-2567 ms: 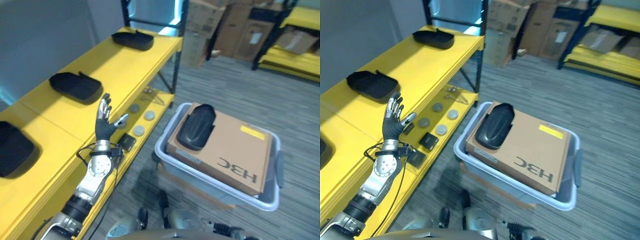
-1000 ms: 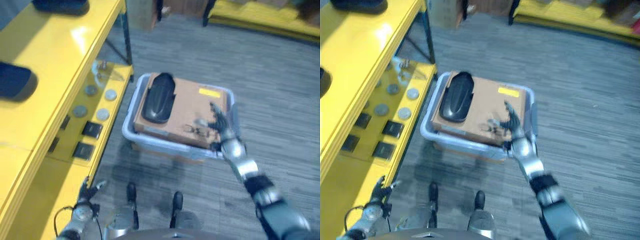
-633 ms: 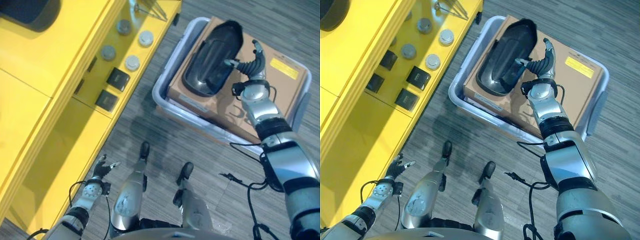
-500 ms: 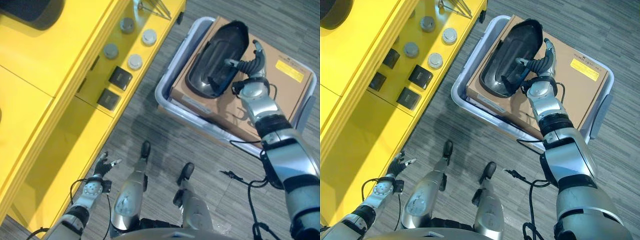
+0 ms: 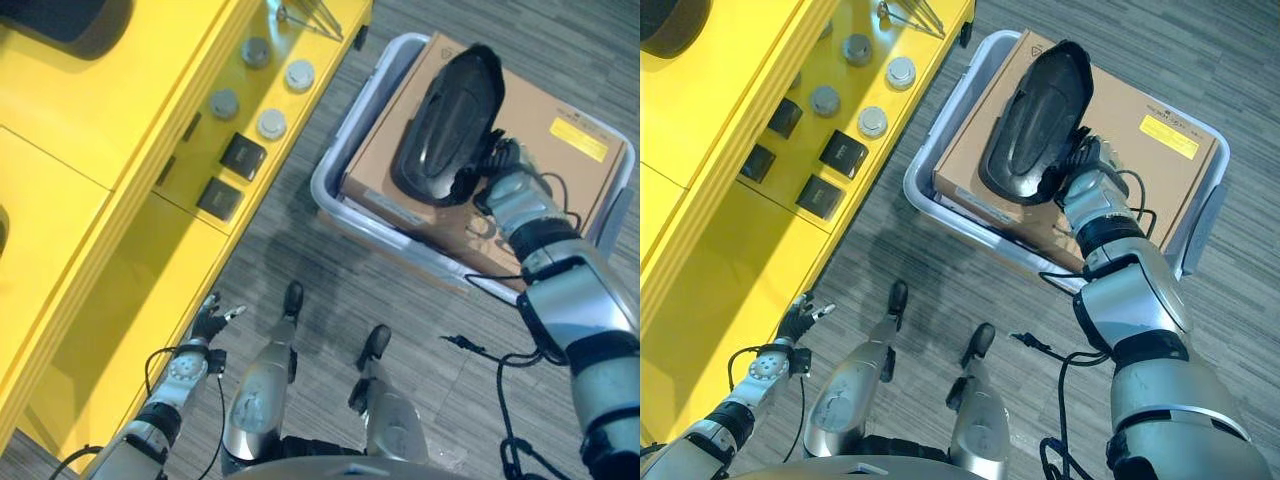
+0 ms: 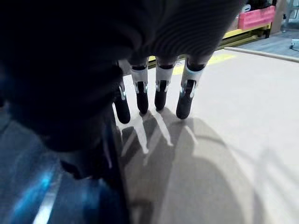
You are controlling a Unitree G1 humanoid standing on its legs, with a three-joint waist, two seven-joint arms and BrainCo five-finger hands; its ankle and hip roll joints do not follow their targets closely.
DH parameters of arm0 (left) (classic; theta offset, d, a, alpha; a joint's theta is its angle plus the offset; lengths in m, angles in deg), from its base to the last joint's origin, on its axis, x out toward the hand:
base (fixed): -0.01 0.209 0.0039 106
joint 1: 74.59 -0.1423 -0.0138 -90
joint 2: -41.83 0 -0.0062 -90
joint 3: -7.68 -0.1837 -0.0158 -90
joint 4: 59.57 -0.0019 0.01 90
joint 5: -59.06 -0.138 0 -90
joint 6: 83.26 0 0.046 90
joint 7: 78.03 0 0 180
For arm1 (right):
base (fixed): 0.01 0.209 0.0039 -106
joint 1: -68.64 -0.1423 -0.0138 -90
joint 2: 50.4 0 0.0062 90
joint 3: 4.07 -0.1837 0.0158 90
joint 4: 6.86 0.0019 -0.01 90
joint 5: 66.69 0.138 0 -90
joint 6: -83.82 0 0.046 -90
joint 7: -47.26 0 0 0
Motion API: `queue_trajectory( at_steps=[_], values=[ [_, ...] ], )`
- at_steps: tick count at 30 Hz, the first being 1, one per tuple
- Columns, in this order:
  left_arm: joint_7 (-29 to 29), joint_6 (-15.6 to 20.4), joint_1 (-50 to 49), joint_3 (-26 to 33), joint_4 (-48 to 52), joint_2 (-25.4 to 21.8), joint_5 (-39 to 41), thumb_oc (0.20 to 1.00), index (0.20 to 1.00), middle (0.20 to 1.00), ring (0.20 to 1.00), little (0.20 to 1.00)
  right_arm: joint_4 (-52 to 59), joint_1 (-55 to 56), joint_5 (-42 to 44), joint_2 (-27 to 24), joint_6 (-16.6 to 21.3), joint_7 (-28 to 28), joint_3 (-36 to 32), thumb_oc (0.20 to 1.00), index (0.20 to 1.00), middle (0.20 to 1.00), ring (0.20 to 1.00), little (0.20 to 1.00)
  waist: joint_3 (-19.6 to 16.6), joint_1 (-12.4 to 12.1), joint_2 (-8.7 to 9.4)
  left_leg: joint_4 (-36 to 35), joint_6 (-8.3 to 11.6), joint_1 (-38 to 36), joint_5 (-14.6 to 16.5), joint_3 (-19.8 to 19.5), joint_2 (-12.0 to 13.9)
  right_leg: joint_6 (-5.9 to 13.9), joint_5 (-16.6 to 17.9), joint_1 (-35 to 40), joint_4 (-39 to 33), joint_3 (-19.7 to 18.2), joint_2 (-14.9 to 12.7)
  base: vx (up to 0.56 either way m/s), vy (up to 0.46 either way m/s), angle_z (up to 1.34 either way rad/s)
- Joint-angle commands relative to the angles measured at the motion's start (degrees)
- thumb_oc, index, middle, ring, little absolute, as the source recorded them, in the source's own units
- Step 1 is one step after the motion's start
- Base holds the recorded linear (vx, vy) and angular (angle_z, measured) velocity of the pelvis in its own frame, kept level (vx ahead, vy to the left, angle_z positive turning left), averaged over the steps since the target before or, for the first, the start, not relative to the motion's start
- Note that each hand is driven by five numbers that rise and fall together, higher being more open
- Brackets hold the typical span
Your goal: Move parts from the plastic box to the shelf.
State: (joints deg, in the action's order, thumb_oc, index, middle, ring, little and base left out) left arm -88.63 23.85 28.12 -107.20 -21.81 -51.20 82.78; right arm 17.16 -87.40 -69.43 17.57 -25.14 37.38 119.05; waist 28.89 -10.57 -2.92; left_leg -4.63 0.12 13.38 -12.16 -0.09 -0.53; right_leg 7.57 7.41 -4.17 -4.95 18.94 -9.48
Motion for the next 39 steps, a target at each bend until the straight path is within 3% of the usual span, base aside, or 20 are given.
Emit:
queue_trajectory(
  at_steps=[1, 4, 5, 10, 11, 16, 18, 19, 23, 25, 29, 30, 32, 34, 37, 39],
  values=[
    [0.26, 0.17, 1.09, -2.52, -0.17, 0.80, 0.41, 1.000, 1.000, 1.000, 1.000, 1.000, -6.04, 3.96, 2.20, -1.19, -4.40, 6.58, 4.37, 0.200, 0.200, 0.200, 0.200, 0.200, -1.25, -1.13, -2.53, -0.37, 1.61, -1.49, 8.02, -0.16, 0.90, -1.15, -4.95, -3.15, 3.16, 0.03, -1.04, 0.00, -0.020, 0.13],
    [0.42, 0.11, 0.22, -2.28, 0.53, 0.29, -0.19, 1.000, 1.000, 1.000, 1.000, 1.000, -6.58, 5.11, 7.15, -1.86, -4.71, 6.18, 2.42, 0.200, 0.200, 0.200, 0.200, 0.200, -1.63, -1.31, -2.42, -0.37, 1.72, -1.94, 8.13, -0.26, 1.01, -1.15, -4.96, -2.64, 3.09, 0.45, -1.08, -0.01, -0.026, 0.10],
    [0.33, 0.08, -0.23, -2.17, 1.06, -0.20, 0.05, 1.000, 1.000, 1.000, 1.000, 1.000, -6.89, 6.70, 14.92, -2.17, -3.19, 6.41, -0.78, 0.200, 0.200, 0.200, 0.200, 0.200, -2.03, -1.20, -2.17, -0.37, 1.88, -2.43, 8.21, -0.32, 1.15, -1.19, -4.93, -2.18, 2.98, 0.66, -0.96, -0.01, -0.029, 0.05],
    [0.92, 0.76, -1.06, -0.85, 2.65, -0.63, -0.76, 1.000, 1.000, 1.000, 1.000, 1.000, -5.20, 10.90, 20.08, -2.79, 2.45, 1.75, -6.47, 0.200, 0.200, 0.200, 0.200, 0.200, -3.24, -0.67, -1.25, -0.37, 2.14, -3.64, 8.54, 0.16, 1.62, -1.19, -4.62, -0.93, 2.21, 0.71, -0.73, -0.01, -0.025, 0.04],
    [1.47, 0.65, -1.28, -0.83, 4.01, -1.16, -1.33, 1.000, 1.000, 1.000, 1.000, 1.000, -3.55, 13.69, 21.36, -2.82, 6.81, -3.89, -9.55, 0.200, 0.200, 0.200, 0.200, 0.200, -3.97, -0.32, -0.57, -0.37, 2.28, -4.81, 9.00, 0.73, 1.99, -1.17, -4.70, 0.18, 1.94, 0.64, -0.54, -0.01, -0.056, -0.01],
    [3.34, -0.25, -3.01, -1.39, 10.83, -2.88, -2.32, 1.000, 1.000, 1.000, 1.000, 1.000, 3.98, 27.58, 19.26, -3.10, 19.03, -11.02, -17.52, 0.200, 0.200, 0.200, 0.200, 0.200, -8.18, 2.13, 1.57, -0.37, 2.50, -8.83, 10.26, 3.25, 3.14, -0.86, -4.42, 3.95, 0.76, 0.42, 0.00, 0.01, -0.061, -0.02],
    [3.44, -1.15, -3.43, -1.75, 13.20, -3.30, -2.68, 1.000, 1.000, 1.000, 1.000, 1.000, 6.82, 30.64, 17.61, -2.93, 21.10, -12.44, -18.28, 0.200, 0.200, 0.200, 0.200, 0.200, -9.50, 2.74, 2.03, -0.37, 2.51, -9.56, 10.41, 3.71, 3.33, -0.84, -4.29, 4.56, 0.56, 0.30, 0.07, 0.03, -0.069, -0.17],
    [4.39, -3.47, -3.77, -2.11, 17.87, -4.21, -1.59, 1.000, 1.000, 1.000, 1.000, 1.000, 13.44, 35.67, 13.97, -2.71, 22.95, -15.83, -18.88, 0.200, 0.200, 0.200, 0.200, 0.200, -11.70, 3.97, 2.71, -0.37, 2.69, -11.74, 11.21, 4.77, 3.80, -0.81, -4.52, 6.29, 0.26, -0.33, 0.29, 0.04, -0.072, -0.28],
    [5.73, -6.74, -3.67, -2.28, 25.12, -5.40, 1.66, 1.000, 1.000, 1.000, 1.000, 1.000, 22.68, 40.91, 6.86, -2.90, 25.29, -19.95, -19.62, 0.200, 0.200, 0.200, 0.200, 0.200, -15.01, 5.47, 3.33, -0.37, 2.73, -14.44, 12.03, 6.01, 4.28, -0.72, -4.84, 8.56, -0.05, -1.05, 0.54, 0.04, -0.072, -0.27],
    [7.71, -12.00, -1.86, -1.94, 31.01, -5.23, 6.85, 1.000, 1.000, 1.000, 1.000, 1.000, 29.66, 42.86, 0.22, -3.42, 25.78, -21.73, -19.62, 0.200, 0.200, 0.200, 0.200, 0.200, -18.15, 6.72, 3.84, -0.37, 2.60, -16.15, 12.40, 6.85, 4.49, -0.64, -5.11, 9.81, -0.05, -1.80, 0.78, 0.04, -0.056, -0.30],
    [10.01, -15.50, 0.40, -2.47, 34.87, -4.04, 9.66, 1.000, 1.000, 1.000, 1.000, 1.000, 35.11, 42.92, -5.33, -4.28, 26.52, -23.65, -18.73, 0.200, 0.200, 0.200, 0.200, 0.200, -19.61, 7.63, 4.21, -0.37, 2.37, -17.55, 12.98, 7.27, 4.56, -0.78, -5.63, 10.91, -0.05, -2.63, 1.13, -0.02, -0.045, -0.15],
    [10.24, -17.82, 1.71, -3.18, 36.97, -3.38, 11.06, 1.000, 1.000, 1.000, 1.000, 1.000, 38.68, 42.43, -8.35, -4.91, 25.92, -24.14, -18.45, 0.200, 0.200, 0.200, 0.200, 0.200, -20.29, 8.15, 4.43, -0.37, 2.29, -18.08, 13.26, 7.47, 4.53, -0.72, -5.84, 11.29, -0.05, -3.03, 1.28, -0.02, -0.037, -0.11],
    [10.23, -17.85, 1.71, -3.18, 37.01, -3.39, 11.07, 1.000, 1.000, 1.000, 1.000, 1.000, 38.75, 42.48, -8.39, -4.90, 25.88, -24.14, -18.49, 0.200, 0.200, 0.200, 0.200, 0.200, -20.25, 8.12, 4.43, -0.37, 2.29, -18.13, 13.27, 7.48, 4.53, -0.72, -5.84, 11.33, -0.05, -3.04, 1.28, -0.01, -0.034, -0.02],
    [9.34, -18.64, 4.93, -4.16, 39.59, -2.43, 9.18, 1.000, 1.000, 1.000, 1.000, 1.000, 45.96, 41.95, -11.79, -5.84, 26.19, -25.95, -17.81, 0.200, 0.200, 0.200, 0.200, 0.200, -21.47, 9.14, 4.85, -0.37, 2.03, -19.29, 13.92, 7.67, 4.42, -0.55, -6.27, 12.24, -0.05, -3.82, 1.58, -0.02, -0.068, -0.02],
    [10.11, -21.43, 6.49, -4.13, 40.94, -1.20, 13.18, 1.000, 1.000, 1.000, 1.000, 1.000, 50.04, 42.03, -13.89, -5.93, 26.85, -26.82, -18.35, 0.200, 0.200, 0.200, 0.200, 0.200, -21.95, 9.84, 5.03, -0.37, 1.90, -19.67, 14.25, 7.97, 4.50, -0.46, -6.57, 12.51, -0.05, -4.25, 1.66, -0.03, -0.032, -0.12],
    [11.73, -21.15, 8.48, -4.78, 41.75, 0.92, 15.30, 1.000, 1.000, 1.000, 1.000, 1.000, 52.00, 40.44, -14.77, -5.01, 27.70, -27.27, -17.11, 0.200, 0.200, 0.200, 0.200, 0.200, -22.49, 10.36, 5.02, -0.37, 1.84, -20.16, 14.61, 8.16, 4.54, -0.44, -6.92, 12.84, -0.05, -4.67, 1.81, -0.03, -0.029, -0.17]
  ],
)
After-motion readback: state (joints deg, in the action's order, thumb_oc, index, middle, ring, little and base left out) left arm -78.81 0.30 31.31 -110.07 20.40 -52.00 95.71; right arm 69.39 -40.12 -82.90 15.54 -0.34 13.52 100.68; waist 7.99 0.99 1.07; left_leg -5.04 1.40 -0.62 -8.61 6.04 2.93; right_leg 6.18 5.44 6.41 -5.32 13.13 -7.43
